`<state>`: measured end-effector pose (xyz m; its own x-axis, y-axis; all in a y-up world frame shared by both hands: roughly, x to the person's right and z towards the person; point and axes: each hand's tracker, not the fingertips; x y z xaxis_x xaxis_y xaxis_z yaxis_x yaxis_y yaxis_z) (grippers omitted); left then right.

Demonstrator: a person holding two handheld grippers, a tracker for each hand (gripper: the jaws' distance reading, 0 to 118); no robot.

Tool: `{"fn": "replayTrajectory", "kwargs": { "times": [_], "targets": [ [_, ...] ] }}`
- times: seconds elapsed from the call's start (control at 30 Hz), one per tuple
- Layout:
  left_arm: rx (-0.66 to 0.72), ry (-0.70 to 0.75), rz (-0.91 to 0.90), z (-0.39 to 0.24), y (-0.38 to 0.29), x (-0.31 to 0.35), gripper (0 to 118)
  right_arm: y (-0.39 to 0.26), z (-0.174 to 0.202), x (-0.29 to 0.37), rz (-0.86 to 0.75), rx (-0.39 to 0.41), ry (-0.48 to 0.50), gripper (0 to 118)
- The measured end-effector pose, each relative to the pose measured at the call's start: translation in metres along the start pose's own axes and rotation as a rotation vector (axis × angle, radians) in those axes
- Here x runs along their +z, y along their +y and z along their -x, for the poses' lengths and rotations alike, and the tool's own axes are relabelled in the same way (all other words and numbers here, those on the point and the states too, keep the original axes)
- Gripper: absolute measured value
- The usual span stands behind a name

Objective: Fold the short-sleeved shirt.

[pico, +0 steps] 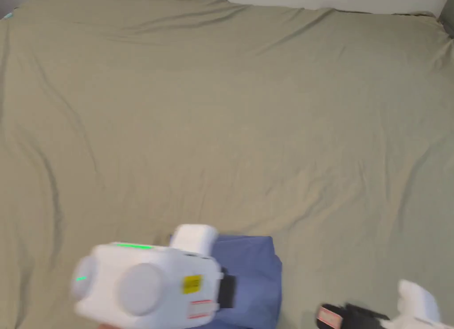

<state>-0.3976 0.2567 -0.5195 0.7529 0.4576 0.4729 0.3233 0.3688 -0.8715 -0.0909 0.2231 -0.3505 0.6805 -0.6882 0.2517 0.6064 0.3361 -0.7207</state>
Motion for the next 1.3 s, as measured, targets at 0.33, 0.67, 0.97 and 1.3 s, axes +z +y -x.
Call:
{"fn": "replayTrajectory", "kwargs": {
  "times": [0.33,0.67,0.97,1.3],
  "targets": [
    [0.135,-0.081,-0.025,0.135,0.007,-0.015,0,0.033,-0.025,-0.176,0.346,-0.156,0.426,0],
    [0.195,-0.331,0.091,0.150,0.018,-0.049,118,0.025,-0.060,-0.171,0.325,-0.349,0.551,0],
    [0.232,-0.474,0.103,0.152,0.024,-0.074,118,0.027,-0.052,-0.168,0.338,-0.333,0.526,0],
    [0.218,-0.415,0.159,0.147,0.027,-0.100,41,0.027,-0.063,-0.165,0.326,-0.357,0.540,0]
  ]
}}
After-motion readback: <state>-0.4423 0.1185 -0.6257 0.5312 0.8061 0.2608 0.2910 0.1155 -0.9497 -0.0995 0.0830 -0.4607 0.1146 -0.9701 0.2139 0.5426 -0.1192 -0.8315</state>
